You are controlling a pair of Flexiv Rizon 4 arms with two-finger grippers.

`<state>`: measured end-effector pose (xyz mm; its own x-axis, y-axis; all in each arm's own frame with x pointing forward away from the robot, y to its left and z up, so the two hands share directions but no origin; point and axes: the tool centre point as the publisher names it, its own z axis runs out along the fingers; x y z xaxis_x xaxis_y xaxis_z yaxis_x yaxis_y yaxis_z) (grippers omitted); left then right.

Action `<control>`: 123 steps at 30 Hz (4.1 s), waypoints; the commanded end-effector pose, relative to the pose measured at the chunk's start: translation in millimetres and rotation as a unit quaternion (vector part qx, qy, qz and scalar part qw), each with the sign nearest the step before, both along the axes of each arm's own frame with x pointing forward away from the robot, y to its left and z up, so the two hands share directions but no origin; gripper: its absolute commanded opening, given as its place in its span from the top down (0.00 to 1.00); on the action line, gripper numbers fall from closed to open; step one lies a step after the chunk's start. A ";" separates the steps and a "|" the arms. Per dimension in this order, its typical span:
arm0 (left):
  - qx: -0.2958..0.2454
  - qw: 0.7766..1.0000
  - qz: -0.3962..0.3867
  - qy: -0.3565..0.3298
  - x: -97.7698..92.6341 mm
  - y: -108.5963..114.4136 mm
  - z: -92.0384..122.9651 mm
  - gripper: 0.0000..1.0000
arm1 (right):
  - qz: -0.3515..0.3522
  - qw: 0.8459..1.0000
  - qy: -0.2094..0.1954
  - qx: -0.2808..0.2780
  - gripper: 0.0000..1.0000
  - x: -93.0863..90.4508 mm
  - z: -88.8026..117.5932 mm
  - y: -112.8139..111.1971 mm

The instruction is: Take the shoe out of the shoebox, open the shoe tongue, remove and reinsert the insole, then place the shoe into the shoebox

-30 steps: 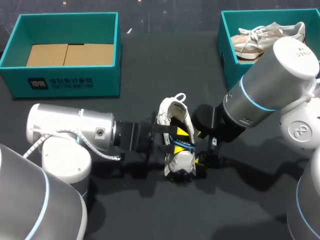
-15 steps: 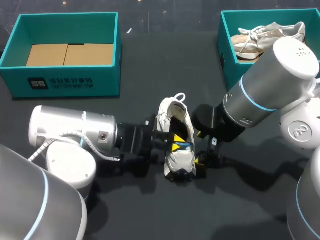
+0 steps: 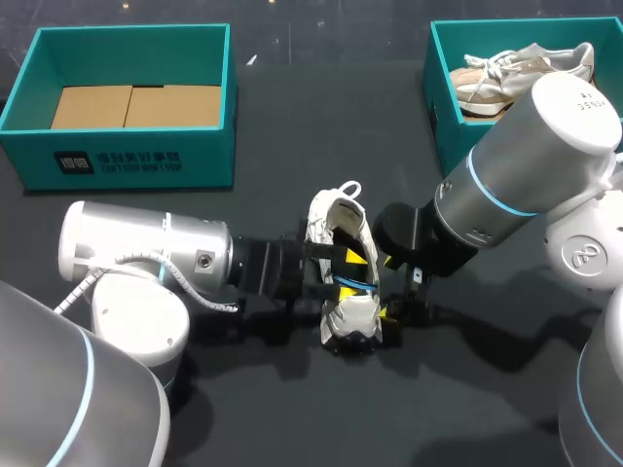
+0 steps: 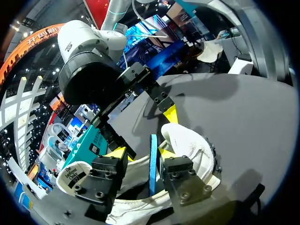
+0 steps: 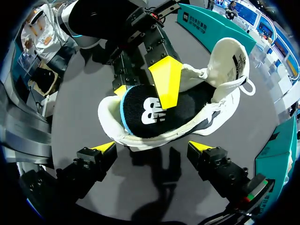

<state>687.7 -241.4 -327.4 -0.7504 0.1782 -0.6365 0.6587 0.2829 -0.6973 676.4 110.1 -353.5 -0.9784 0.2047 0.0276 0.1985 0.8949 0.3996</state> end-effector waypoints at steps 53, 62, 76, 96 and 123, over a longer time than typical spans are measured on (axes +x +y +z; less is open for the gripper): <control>0.116 0.987 -0.105 0.048 -10.4 34.8 16.4 0.55 | -0.028 0.999 0.027 -0.016 0.00 -5.1 20.3 -82.3; 0.148 0.979 -0.127 0.055 -5.7 66.7 28.9 0.54 | -0.034 0.999 0.032 -0.017 0.00 -5.2 28.6 -110.9; 0.196 0.961 -0.183 0.064 2.3 115.9 60.0 0.54 | -0.029 0.999 0.033 -0.015 0.00 -6.7 30.8 -125.8; 0.266 0.925 -0.268 0.039 10.4 136.8 79.3 1.00 | -0.029 0.999 0.033 -0.015 0.00 -6.7 30.8 -125.8; 0.266 0.925 -0.268 0.039 10.4 136.8 79.3 1.00 | -0.029 0.999 0.033 -0.015 0.00 -6.7 30.8 -125.8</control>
